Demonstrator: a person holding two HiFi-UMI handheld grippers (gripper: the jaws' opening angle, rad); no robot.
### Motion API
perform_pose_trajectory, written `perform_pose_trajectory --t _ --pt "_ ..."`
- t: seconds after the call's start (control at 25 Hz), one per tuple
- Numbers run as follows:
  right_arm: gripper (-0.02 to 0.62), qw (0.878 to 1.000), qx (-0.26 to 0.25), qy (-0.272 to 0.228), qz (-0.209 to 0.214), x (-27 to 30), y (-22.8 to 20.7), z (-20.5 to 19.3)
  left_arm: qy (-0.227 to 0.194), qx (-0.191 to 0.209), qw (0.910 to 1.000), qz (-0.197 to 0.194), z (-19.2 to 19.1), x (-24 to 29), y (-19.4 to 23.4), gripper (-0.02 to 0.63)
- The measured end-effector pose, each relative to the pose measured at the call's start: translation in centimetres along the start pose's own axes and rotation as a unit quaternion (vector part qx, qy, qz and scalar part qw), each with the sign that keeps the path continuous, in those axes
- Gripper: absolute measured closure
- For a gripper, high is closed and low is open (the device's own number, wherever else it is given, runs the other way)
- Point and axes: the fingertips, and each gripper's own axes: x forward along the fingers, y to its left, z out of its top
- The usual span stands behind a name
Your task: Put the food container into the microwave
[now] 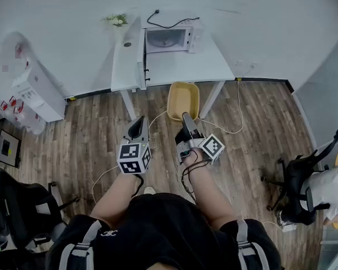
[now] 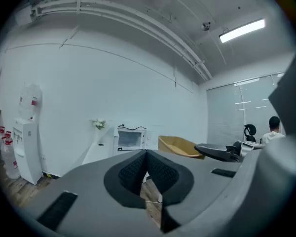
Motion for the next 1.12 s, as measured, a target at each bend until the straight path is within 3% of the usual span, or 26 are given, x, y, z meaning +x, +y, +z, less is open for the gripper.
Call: perform_pose_trajectory --t 0.8,1.12 --pt "0.367 0.999 -0.021 -0.041 0.025 5.9 -0.8 -2.7 0.004 0.006 0.9987 -0.050 0.4 3.9 6.2 0.605" --pt "0.367 0.998 -0.028 -0.046 0.033 8.2 -1.5 -0.8 -0.004 0.011 0.9985 -0.054 0.8 6.9 6.9 0.605"
